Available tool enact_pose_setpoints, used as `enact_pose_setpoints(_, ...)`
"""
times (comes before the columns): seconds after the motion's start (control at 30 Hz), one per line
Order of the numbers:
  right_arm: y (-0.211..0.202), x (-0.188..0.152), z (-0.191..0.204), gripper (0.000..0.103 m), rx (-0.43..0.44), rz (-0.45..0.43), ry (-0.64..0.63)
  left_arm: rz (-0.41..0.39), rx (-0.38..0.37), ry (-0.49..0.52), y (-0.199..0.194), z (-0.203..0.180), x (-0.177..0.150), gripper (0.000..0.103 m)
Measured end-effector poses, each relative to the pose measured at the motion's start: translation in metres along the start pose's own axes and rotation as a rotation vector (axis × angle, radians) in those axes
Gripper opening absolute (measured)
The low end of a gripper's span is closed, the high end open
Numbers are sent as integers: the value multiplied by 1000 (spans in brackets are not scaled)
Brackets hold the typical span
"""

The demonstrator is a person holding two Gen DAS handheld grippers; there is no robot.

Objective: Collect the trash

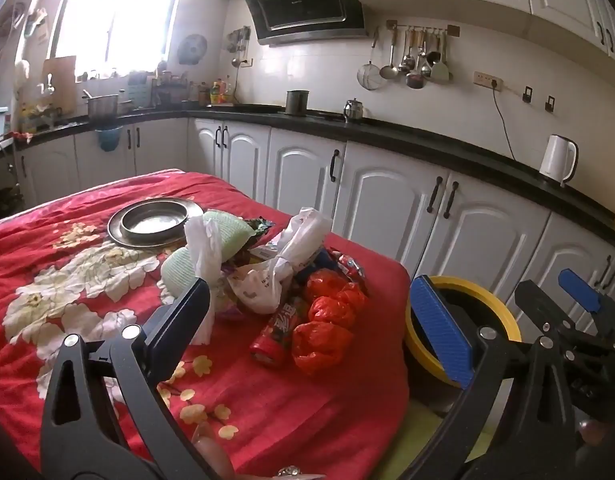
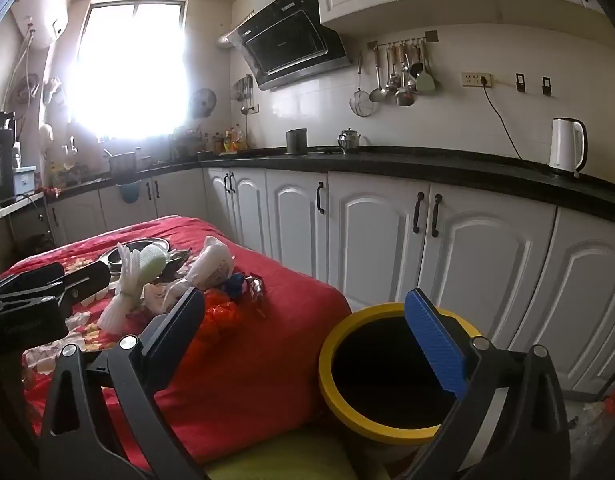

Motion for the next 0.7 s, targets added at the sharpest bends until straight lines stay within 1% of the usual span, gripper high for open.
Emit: enact_pose_setpoints(0.7, -2, -3, -1, 97, 0, -2, -4, -2, -2, -2, 1, -1, 0, 92)
Point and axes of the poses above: each gripper's, at about its wrist camera, not at the fingertips, and y roughly the way its jaws point, z to its left, x to its top, the point moved 9 cm from there along y, roughly the way its jaws point, and after that the axes turned 5 degrees about z, right-handed, at the moved point
